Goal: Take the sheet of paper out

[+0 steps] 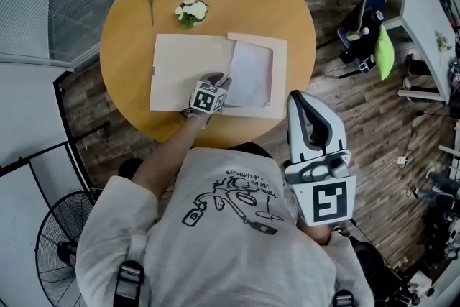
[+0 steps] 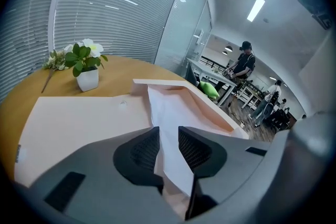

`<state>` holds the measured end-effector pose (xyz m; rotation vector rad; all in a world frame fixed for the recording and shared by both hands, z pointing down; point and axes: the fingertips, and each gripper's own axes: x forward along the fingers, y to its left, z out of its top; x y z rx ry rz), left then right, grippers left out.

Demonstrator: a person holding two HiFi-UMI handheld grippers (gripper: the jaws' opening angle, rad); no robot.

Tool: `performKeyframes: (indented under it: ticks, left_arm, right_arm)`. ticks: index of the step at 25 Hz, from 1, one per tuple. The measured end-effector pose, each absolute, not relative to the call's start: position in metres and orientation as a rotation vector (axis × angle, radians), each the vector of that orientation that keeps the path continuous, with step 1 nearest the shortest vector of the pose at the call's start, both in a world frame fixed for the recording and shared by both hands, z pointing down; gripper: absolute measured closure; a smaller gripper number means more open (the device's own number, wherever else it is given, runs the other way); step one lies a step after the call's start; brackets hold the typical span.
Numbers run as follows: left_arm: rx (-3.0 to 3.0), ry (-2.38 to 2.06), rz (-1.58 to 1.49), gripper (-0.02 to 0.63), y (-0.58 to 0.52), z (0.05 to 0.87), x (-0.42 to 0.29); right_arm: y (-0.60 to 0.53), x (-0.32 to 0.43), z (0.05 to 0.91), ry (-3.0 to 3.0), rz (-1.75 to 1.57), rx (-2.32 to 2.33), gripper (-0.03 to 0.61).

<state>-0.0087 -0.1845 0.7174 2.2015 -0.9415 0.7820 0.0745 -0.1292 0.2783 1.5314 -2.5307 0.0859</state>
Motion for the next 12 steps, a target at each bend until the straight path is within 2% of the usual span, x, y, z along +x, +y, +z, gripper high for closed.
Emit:
performKeyframes:
  ticks: [12]
  left_arm:
    - [2.17,-0.898,0.875,0.476,-0.192,0.746,0.0]
  right_arm:
    - [-0.138,0.073,0.285,-2.526,0.105,1.514,0.571]
